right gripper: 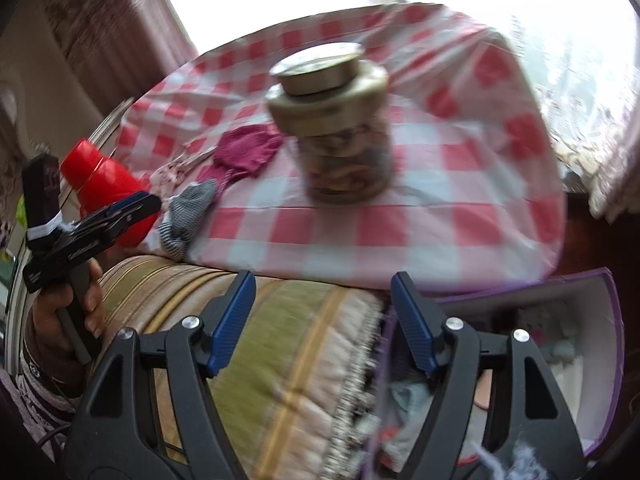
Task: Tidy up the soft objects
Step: 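Reach both tools back to the table toward the scarf and houndstooth bag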
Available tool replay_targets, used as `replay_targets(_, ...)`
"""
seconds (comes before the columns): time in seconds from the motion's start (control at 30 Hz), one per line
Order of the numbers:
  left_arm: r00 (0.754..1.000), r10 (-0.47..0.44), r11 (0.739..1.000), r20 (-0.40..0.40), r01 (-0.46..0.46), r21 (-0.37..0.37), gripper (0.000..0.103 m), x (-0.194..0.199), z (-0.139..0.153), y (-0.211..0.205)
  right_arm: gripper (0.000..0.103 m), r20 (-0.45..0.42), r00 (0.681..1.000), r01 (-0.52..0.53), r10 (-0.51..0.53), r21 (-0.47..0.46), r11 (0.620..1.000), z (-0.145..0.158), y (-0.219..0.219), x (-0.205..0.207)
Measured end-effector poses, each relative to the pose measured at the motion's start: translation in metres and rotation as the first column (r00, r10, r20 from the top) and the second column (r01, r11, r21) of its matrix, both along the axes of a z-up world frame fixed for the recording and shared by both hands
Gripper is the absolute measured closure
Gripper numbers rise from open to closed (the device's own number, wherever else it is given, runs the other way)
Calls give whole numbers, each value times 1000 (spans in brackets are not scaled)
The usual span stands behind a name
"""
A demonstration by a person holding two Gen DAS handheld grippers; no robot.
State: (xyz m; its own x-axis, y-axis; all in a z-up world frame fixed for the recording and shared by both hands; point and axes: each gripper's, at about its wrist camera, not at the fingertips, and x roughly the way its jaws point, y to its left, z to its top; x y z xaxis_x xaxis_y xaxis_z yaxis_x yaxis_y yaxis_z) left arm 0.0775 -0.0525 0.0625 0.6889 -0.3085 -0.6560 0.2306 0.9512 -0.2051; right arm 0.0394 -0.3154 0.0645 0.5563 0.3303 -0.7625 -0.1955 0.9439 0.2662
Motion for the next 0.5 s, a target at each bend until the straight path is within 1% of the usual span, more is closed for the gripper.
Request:
replay_targets(0.1,998,60,998,-8,-60,17,38,5,-3,23,28,-8,998,-65,65,-17,998,1,32,11)
replay_targets(0.17,996,93,995,-7,-93,43,38,8,-4,34,28,-10,995,-101,100,-19,995,0,51,17)
replay_targets(0.33,990,141,985,-19,-139,99,38,20,-7,57,28,-28,986,-163,163,-18,986,-4,88,29)
replay_targets(0.4,985,167,977,-39,-161,139,38,30,-10,66,28,-35,982,-186,185,-11,983,-5,102,35)
replay_targets(0.5,976,205,966,-69,-190,176,38,43,-16,80,27,-44,977,-211,210,-3,978,-7,119,44)
